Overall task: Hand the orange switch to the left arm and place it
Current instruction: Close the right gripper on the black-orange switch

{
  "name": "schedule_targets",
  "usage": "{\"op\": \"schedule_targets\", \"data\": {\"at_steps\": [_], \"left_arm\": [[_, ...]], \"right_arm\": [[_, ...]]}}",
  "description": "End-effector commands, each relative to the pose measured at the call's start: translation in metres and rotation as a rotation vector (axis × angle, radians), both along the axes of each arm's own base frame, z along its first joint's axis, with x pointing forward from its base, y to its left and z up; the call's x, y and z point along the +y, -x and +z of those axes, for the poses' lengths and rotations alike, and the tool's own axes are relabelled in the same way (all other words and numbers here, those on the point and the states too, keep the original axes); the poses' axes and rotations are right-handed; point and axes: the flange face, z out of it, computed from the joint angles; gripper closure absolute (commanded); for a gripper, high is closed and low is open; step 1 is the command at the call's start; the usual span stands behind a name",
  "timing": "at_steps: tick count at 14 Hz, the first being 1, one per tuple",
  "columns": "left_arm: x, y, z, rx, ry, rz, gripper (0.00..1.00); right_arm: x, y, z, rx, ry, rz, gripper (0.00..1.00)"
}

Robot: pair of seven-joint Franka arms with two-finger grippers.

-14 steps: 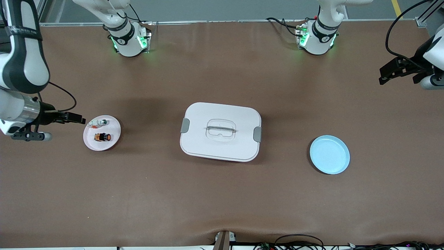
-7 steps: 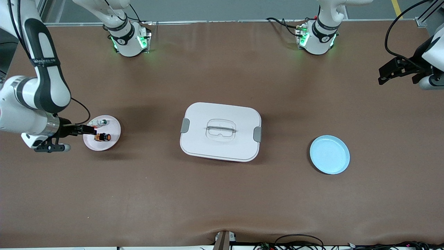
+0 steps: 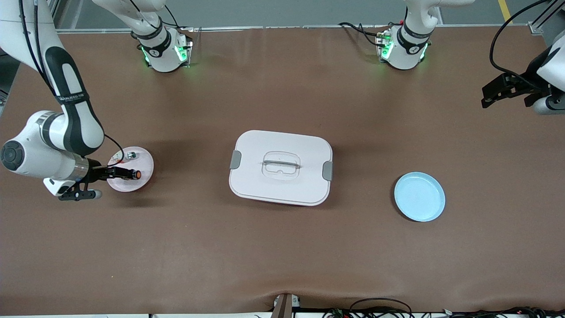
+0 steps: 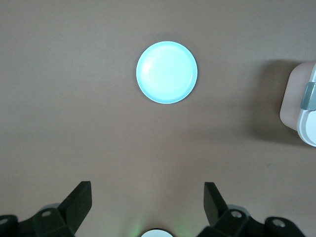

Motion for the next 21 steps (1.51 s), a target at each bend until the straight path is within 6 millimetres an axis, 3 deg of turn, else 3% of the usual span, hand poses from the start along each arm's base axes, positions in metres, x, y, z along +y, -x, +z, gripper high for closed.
{"op": "schedule_targets", "data": {"at_steps": [1, 10, 21], "left_arm": [[0.001, -0.001, 0.002, 0.003, 0.009, -0.014, 0.00], [-0.005, -0.001, 0.001, 0.005, 0.011, -0.024, 0.00], [-0.004, -0.001, 0.000, 0.007, 0.012, -0.024, 0.00]], "right_arm": [[-0.003, 0.009, -0.014, -0.007, -0.004, 0.008, 0.00], [0.001, 0.030, -0.044, 0.012, 0.000, -0.021, 0.00], [-0.005, 0.027, -0.063, -0.006, 0.009, -0.061, 0.00]]}}
